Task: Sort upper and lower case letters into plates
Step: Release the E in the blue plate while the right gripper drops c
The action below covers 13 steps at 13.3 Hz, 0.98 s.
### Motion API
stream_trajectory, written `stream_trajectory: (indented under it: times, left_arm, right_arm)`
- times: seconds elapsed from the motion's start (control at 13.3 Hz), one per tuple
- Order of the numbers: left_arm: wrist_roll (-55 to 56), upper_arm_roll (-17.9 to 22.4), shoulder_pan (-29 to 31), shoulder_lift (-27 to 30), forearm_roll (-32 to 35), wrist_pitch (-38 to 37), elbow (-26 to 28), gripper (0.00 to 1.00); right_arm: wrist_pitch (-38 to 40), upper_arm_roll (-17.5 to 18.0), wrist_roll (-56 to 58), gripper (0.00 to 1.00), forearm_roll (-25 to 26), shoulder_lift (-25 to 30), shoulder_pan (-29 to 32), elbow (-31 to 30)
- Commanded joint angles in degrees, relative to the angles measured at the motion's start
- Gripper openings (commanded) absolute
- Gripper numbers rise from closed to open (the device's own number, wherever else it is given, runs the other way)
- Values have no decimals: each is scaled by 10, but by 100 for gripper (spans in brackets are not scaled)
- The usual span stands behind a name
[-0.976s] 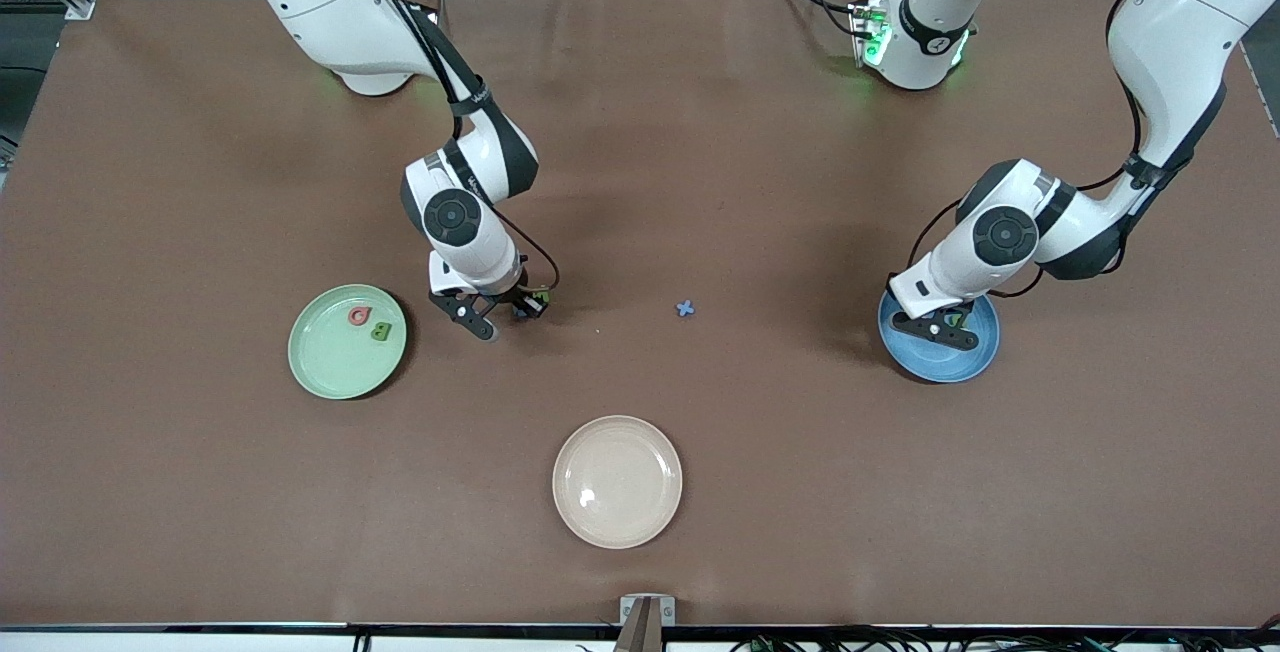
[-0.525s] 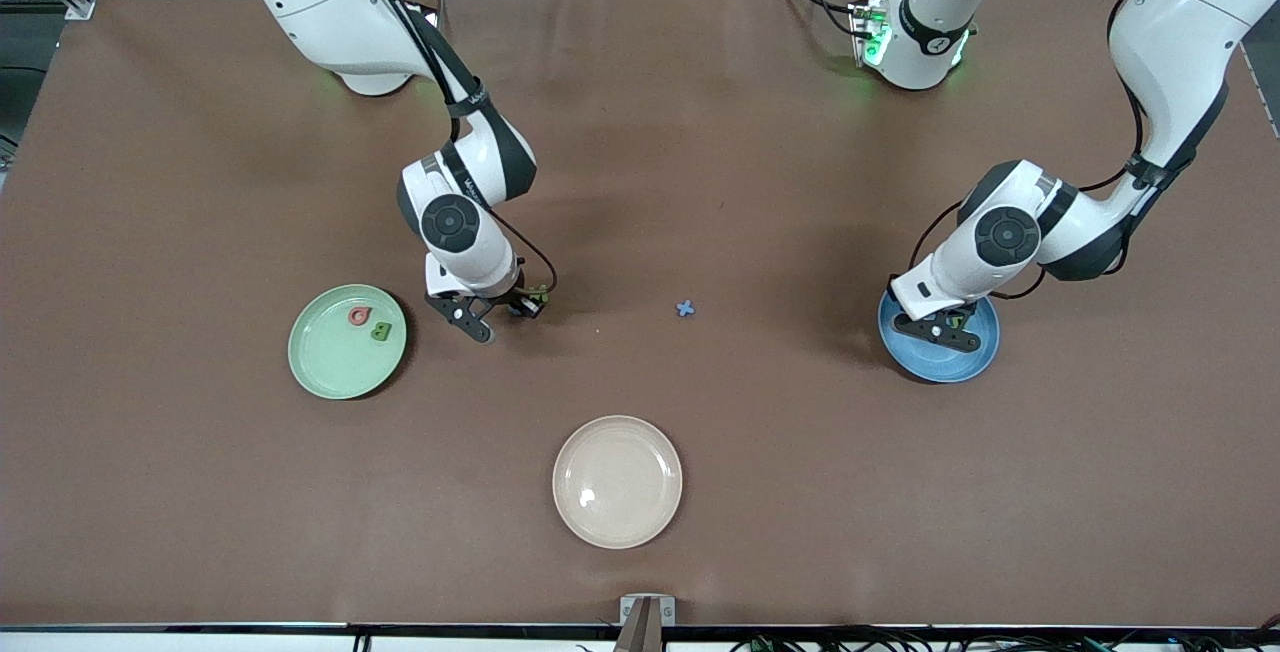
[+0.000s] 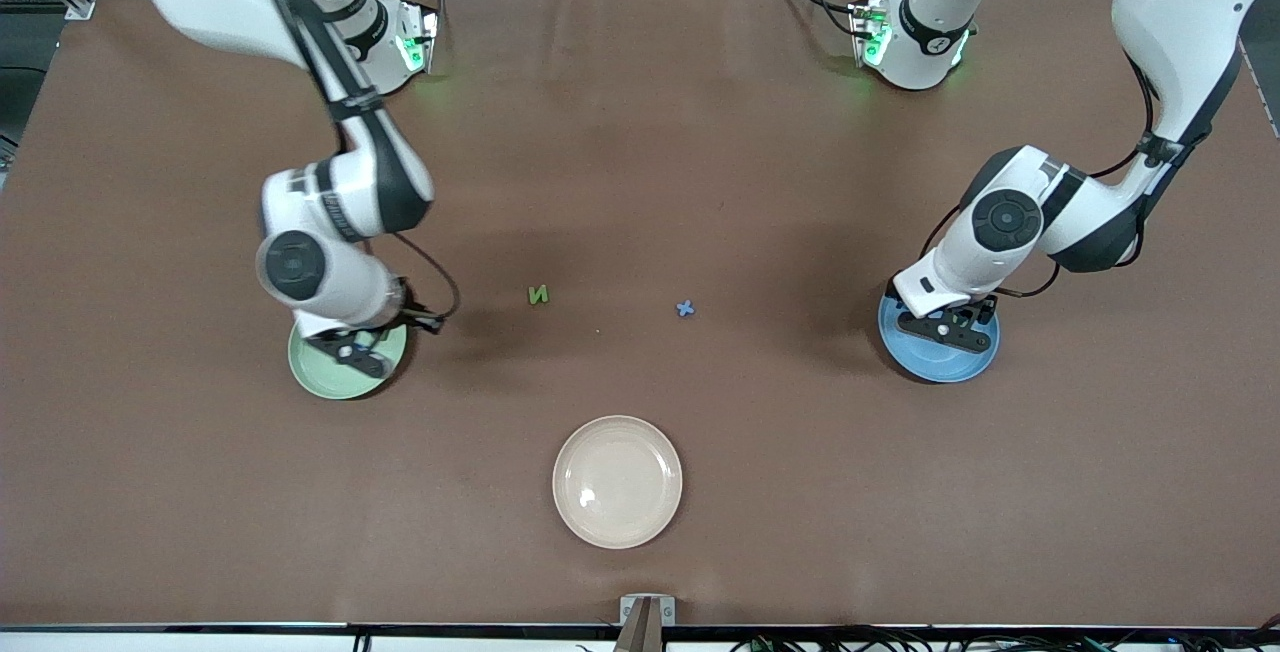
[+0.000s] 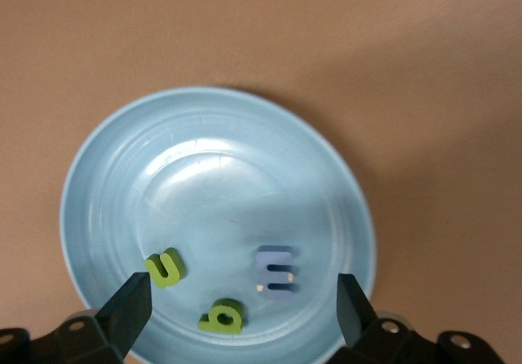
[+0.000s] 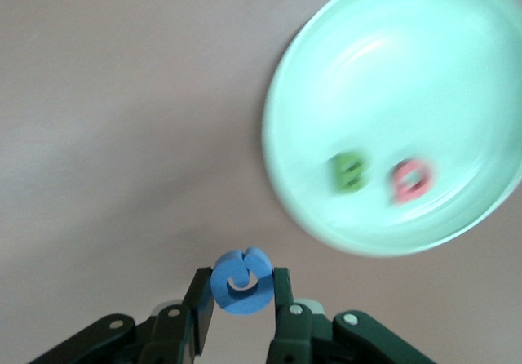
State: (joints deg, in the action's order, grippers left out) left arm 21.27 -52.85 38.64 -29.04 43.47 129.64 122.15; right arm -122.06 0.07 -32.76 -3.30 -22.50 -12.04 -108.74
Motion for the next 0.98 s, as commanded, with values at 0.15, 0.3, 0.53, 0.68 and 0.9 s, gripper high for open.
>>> stream_trajectory:
  times: [0.15,0.3,0.53,0.68,0.9]
  left_arm:
    - [140,-49,-62,-13,-55,-33,-53,100]
    - [214,-46,-116,-38,-71,-33,-83,100]
    - [380,-20,-217,-103,-70,-32,-155,100]
    - [471,37,-309,-124,-72,-32,-204,100]
    - [575,127,-425,-145,-73,-16,-257,100]
  right_arm:
    - [-6,9,135,0,5,5,85,-21]
    - [-14,9,169,0,8,4,107,-22]
    - [-41,9,215,0,18,-8,141,-24]
    - [-62,9,220,1,18,-19,142,-28]
    - [-99,9,221,1,19,-33,143,-39]
